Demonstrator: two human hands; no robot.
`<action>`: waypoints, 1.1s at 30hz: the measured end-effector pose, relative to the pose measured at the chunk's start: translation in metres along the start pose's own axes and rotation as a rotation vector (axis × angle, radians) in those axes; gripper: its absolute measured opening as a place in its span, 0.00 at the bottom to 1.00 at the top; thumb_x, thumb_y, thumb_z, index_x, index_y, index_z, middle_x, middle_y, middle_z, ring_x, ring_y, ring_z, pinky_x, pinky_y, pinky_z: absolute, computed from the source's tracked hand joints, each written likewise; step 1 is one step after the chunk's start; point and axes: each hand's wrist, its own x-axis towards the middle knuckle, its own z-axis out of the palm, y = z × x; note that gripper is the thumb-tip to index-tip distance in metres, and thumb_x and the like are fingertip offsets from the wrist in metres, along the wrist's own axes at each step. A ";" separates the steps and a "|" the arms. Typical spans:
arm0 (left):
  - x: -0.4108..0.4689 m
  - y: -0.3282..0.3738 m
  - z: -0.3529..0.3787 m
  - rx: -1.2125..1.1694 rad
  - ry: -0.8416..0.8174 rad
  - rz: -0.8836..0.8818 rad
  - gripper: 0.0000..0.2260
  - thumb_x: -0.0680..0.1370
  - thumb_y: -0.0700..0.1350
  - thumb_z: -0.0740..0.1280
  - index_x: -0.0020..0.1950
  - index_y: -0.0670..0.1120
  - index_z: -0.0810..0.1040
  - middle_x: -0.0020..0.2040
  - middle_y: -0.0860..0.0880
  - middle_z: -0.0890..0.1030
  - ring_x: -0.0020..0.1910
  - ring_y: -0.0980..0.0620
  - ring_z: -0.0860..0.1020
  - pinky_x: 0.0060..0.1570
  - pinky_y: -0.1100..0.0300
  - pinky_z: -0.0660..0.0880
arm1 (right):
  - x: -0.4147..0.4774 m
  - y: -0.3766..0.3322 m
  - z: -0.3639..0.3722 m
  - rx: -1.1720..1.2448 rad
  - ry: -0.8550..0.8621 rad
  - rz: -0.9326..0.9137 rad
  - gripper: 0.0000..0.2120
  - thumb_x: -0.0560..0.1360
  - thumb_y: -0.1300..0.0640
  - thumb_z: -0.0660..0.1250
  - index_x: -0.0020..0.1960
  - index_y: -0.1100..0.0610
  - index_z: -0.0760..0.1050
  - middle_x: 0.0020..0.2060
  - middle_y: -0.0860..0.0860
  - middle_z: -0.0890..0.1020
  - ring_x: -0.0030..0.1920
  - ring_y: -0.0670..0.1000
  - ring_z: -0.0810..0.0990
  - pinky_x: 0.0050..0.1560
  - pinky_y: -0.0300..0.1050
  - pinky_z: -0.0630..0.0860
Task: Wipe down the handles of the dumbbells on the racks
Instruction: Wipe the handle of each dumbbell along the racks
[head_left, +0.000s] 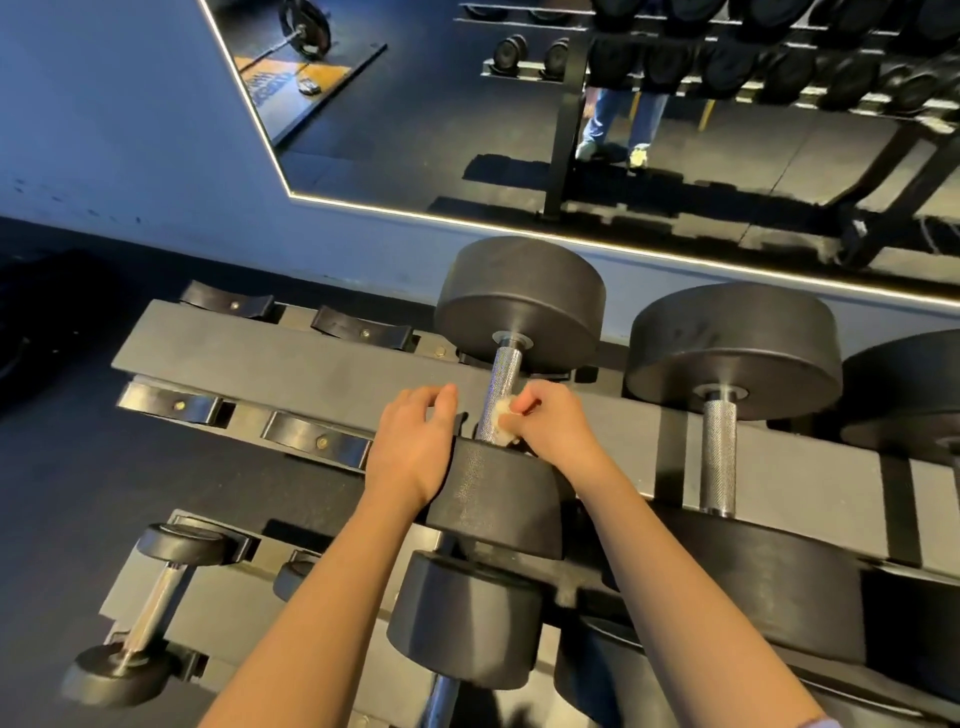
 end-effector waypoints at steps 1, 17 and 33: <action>0.001 -0.001 0.000 0.003 -0.004 0.004 0.19 0.82 0.55 0.53 0.66 0.48 0.73 0.63 0.49 0.74 0.62 0.52 0.70 0.61 0.55 0.65 | -0.001 -0.001 -0.001 -0.007 -0.029 0.019 0.13 0.70 0.67 0.71 0.34 0.56 0.70 0.32 0.49 0.73 0.31 0.45 0.71 0.31 0.35 0.68; 0.002 -0.006 0.002 0.040 -0.057 0.066 0.17 0.82 0.54 0.51 0.63 0.51 0.74 0.60 0.52 0.74 0.58 0.56 0.68 0.56 0.58 0.64 | -0.002 -0.027 0.001 -0.032 0.148 0.121 0.08 0.71 0.67 0.72 0.49 0.61 0.80 0.37 0.50 0.77 0.34 0.42 0.72 0.30 0.23 0.67; 0.000 -0.006 0.002 -0.008 -0.020 0.068 0.16 0.82 0.52 0.52 0.63 0.49 0.74 0.60 0.53 0.74 0.55 0.59 0.66 0.56 0.60 0.63 | 0.008 -0.033 0.004 -0.066 0.313 0.013 0.05 0.70 0.64 0.72 0.39 0.64 0.76 0.34 0.48 0.76 0.34 0.44 0.72 0.30 0.28 0.67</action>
